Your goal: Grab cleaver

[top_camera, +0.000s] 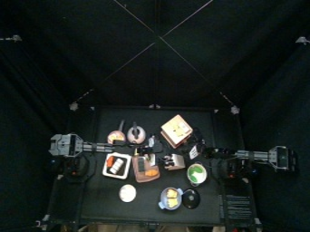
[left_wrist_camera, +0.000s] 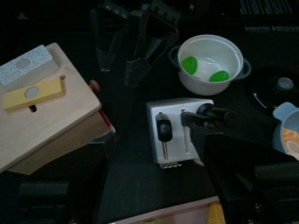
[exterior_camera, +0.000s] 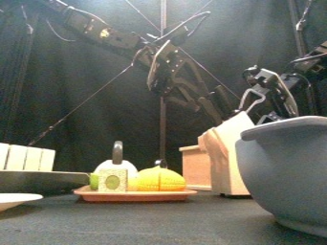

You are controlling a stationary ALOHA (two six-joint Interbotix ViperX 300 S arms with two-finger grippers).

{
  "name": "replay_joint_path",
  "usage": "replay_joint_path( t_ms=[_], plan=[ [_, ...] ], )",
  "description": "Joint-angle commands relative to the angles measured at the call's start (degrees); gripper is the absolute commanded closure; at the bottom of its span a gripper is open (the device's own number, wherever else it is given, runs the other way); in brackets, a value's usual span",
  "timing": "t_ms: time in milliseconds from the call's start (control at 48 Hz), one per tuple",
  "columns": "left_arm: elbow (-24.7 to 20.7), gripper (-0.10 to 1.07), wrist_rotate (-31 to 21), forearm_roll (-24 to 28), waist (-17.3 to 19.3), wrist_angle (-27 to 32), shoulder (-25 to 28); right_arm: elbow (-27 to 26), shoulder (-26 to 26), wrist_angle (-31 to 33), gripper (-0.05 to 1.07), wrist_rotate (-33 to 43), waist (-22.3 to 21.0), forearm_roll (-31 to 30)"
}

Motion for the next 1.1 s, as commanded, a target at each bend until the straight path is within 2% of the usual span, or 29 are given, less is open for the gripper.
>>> replay_joint_path(
  t_ms=[0, 208, 500, 854, 1083],
  plan=[
    [-1.85, -0.02, -0.09, 0.18, 0.09, -1.14, -0.53, -0.62, -0.35, 0.00, 0.04, 0.00, -0.18, -0.09],
    [-2.55, 0.01, -0.09, 0.09, 0.35, -1.23, 0.18, -0.62, -0.35, -0.09, 0.04, 0.00, -0.26, -0.09],
    [-3.08, 0.20, -0.09, 0.00, 0.18, -1.23, 1.23, -0.62, -0.35, -0.09, 0.04, 0.00, -0.26, -0.09],
    [-3.08, 0.23, -0.09, 0.00, 0.18, -1.05, 1.76, -0.62, -0.44, -0.09, 0.04, 0.00, -0.18, 0.00],
    [-3.25, 0.35, -0.09, -0.09, 0.18, -1.14, 1.76, -0.62, -0.35, 0.00, 0.04, 0.00, -0.18, 0.00]
  ],
)
